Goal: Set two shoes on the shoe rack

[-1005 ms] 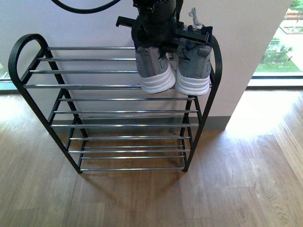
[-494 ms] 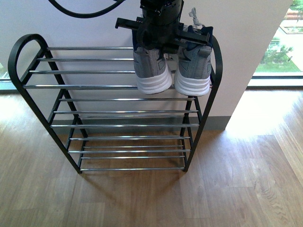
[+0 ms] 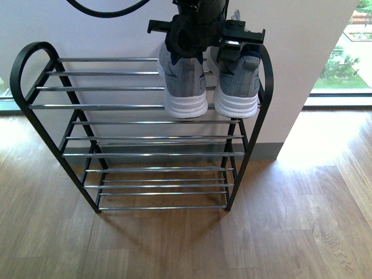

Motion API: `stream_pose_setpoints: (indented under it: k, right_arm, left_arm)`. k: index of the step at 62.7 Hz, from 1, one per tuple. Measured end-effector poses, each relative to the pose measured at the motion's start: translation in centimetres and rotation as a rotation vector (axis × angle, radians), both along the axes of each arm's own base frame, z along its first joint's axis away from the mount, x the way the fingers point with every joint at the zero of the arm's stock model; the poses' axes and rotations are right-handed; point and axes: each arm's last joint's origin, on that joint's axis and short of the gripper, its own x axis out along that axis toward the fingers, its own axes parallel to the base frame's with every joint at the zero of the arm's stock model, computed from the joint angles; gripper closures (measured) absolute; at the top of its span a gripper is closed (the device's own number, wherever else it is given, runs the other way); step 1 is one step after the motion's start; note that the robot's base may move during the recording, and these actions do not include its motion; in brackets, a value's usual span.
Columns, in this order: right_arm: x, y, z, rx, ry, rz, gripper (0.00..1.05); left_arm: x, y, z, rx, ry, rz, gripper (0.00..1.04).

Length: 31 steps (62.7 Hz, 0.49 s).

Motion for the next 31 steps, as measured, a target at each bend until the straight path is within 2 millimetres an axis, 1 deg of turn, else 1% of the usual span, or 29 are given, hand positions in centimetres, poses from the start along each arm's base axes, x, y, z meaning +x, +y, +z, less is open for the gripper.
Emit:
stream_pose_setpoints:
  k: [10,16,18,22,31]
  right_arm:
    - [0.0,0.0,0.0,0.0,0.0,0.0,0.09]
    - [0.0,0.0,0.0,0.0,0.0,0.0,0.09]
    - [0.0,0.0,0.0,0.0,0.0,0.0,0.09]
    - [0.0,0.0,0.0,0.0,0.0,0.0,0.09]
    - [0.0,0.0,0.0,0.0,0.0,0.0,0.09]
  left_arm:
    - [-0.7,-0.2,0.5,0.004,-0.032,0.007,0.29]
    - [-1.1,0.1,1.5,0.0,-0.071,0.025,0.13]
    - [-1.4,0.2,2.2,-0.007,-0.093,0.03,0.08]
    - [-2.0,0.4,3.3,-0.018,-0.131,0.039,0.1]
    - [-3.9,1.1,5.8,-0.029,-0.223,0.062,0.09]
